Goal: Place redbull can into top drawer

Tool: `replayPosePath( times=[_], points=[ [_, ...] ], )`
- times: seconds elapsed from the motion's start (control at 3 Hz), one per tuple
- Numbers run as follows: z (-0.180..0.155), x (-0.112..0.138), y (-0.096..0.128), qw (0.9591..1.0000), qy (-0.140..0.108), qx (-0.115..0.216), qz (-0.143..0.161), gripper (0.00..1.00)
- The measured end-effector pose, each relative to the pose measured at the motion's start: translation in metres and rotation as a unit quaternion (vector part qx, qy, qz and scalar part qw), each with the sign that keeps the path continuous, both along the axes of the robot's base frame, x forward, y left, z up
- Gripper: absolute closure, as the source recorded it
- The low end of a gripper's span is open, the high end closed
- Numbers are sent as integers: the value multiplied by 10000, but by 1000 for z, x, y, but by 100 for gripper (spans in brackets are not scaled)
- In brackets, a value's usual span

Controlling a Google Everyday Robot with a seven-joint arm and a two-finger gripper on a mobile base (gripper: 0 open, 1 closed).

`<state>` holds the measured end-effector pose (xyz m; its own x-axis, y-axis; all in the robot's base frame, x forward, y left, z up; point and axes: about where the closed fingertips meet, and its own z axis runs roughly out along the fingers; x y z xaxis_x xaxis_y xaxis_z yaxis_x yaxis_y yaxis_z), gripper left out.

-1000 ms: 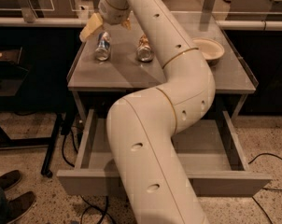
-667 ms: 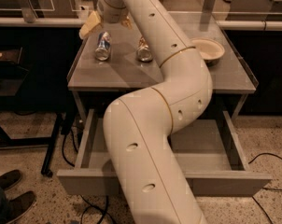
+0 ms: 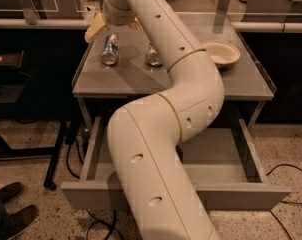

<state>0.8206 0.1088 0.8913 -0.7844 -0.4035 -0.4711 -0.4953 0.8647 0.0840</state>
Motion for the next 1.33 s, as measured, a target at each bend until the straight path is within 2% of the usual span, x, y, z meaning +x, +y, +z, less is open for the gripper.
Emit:
replayPosePath(
  times=[1.0, 1.33],
  points=[
    [-36, -1, 31, 9993, 224, -172, 255, 0],
    [-50, 1, 35, 9989, 301, -247, 277, 0]
  ],
)
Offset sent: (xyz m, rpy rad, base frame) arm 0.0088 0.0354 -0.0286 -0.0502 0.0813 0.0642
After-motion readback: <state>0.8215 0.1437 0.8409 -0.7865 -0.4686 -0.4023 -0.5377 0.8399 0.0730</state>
